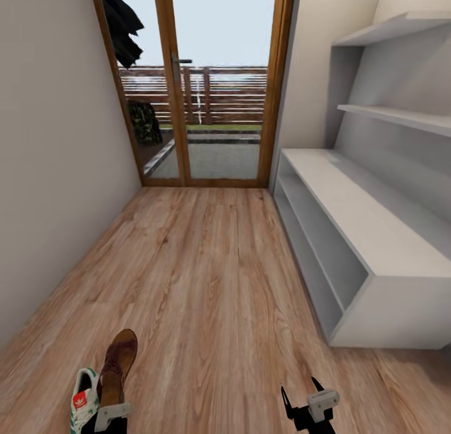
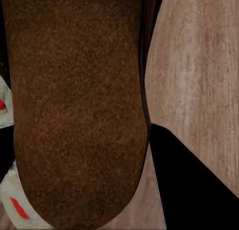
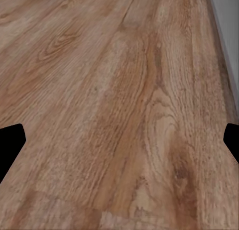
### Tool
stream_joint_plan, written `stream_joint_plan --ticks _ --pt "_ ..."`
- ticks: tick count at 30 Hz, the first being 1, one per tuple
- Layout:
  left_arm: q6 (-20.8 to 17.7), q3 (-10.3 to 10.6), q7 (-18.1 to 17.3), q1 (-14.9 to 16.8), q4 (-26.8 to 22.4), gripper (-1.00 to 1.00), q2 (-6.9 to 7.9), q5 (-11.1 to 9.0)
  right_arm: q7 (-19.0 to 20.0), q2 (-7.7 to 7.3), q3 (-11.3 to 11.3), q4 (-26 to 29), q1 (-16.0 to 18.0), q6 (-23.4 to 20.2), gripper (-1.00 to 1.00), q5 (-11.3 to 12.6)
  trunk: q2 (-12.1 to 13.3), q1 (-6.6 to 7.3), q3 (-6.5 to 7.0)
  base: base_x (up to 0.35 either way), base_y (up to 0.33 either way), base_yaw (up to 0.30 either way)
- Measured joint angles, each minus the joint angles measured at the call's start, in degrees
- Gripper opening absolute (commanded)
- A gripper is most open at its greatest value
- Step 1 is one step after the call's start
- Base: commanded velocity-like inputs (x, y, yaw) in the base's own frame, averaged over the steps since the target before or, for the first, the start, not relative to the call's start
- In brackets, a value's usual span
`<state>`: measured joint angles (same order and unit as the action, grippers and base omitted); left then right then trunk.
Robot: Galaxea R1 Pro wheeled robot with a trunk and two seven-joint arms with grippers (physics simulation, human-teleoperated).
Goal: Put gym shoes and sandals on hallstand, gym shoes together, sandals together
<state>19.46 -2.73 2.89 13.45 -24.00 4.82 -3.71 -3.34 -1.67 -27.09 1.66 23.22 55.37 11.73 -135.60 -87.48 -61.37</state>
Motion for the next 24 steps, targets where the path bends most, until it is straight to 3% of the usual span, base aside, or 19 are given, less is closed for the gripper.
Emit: stream_joint_plan --ticks 18,24 --pt "0.0 0.0 -0.1 0.0 -0.1 -1.0 0.0 0.0 0.0 0.04 0.0 0.0 0.0 0.0 1.0 0.0 0.0 0.0 0.0 0.338 0.0 0.001" --pt "0.0 0.0 -0.1 0.0 -0.1 -1.0 0.0 0.0 0.0 0.07 0.0 0.0 0.0 0.0 1.0 0.0 0.0 0.0 -0.07 0.339 0.0 0.123"
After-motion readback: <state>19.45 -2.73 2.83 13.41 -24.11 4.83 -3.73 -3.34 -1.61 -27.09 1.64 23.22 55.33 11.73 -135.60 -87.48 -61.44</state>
